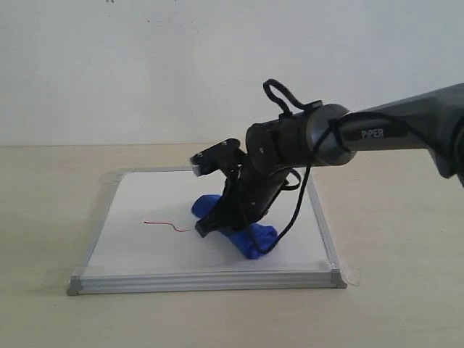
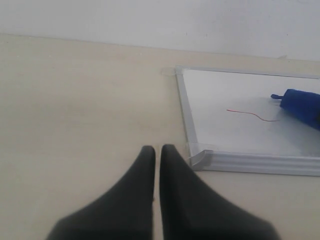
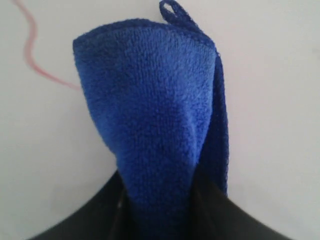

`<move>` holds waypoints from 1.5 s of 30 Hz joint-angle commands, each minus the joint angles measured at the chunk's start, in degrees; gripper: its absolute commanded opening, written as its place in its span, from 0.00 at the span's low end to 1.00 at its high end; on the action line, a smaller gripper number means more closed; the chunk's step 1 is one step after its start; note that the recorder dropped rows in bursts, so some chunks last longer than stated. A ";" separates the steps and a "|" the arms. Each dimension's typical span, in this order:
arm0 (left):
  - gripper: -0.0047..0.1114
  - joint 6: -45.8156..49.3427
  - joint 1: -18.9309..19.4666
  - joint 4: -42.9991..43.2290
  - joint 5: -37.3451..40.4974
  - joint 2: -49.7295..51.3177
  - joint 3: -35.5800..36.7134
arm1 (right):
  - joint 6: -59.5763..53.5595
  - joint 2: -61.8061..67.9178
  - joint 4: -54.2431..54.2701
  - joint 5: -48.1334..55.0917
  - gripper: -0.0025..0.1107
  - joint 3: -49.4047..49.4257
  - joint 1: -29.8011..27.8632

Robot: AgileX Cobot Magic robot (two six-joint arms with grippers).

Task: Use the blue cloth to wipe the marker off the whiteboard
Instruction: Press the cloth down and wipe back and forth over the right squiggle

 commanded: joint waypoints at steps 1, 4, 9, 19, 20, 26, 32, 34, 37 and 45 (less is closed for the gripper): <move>0.07 -0.44 -0.29 -0.52 -0.12 -0.12 -0.07 | 8.64 0.00 -6.97 -0.50 0.02 -0.31 -4.06; 0.07 -0.44 -0.29 -0.52 -0.12 -0.12 -0.07 | 10.70 0.00 -8.61 -1.20 0.02 -0.31 -4.42; 0.07 -0.44 -0.29 -0.52 -0.12 -0.12 -0.07 | 10.23 0.00 -2.80 -5.96 0.02 -0.31 -3.40; 0.07 -0.44 -0.29 -0.52 -0.12 -0.12 -0.07 | 3.57 2.53 6.39 -8.69 0.02 -0.46 1.38; 0.07 -0.44 -0.29 -0.52 -0.12 -0.12 -0.07 | 3.26 2.29 6.39 -8.27 0.02 -0.46 1.89; 0.07 -0.44 -0.29 -0.52 -0.12 -0.12 -0.07 | -2.63 0.47 5.22 -6.92 0.02 -0.46 2.26; 0.07 -0.44 -0.29 -0.52 -0.12 -0.12 -0.07 | 0.10 3.02 3.02 -8.25 0.02 -0.46 -4.08; 0.07 -0.44 -0.29 -0.52 -0.12 -0.12 -0.07 | 1.28 3.59 3.02 -8.25 0.02 -0.46 -6.10; 0.07 -0.44 -0.29 -0.52 -0.12 -0.12 -0.07 | 3.17 3.82 5.51 -7.82 0.02 -0.46 -5.20; 0.07 -0.44 -0.29 -0.52 -0.12 -0.12 -0.07 | -4.50 3.77 6.93 -5.05 0.02 -1.81 5.75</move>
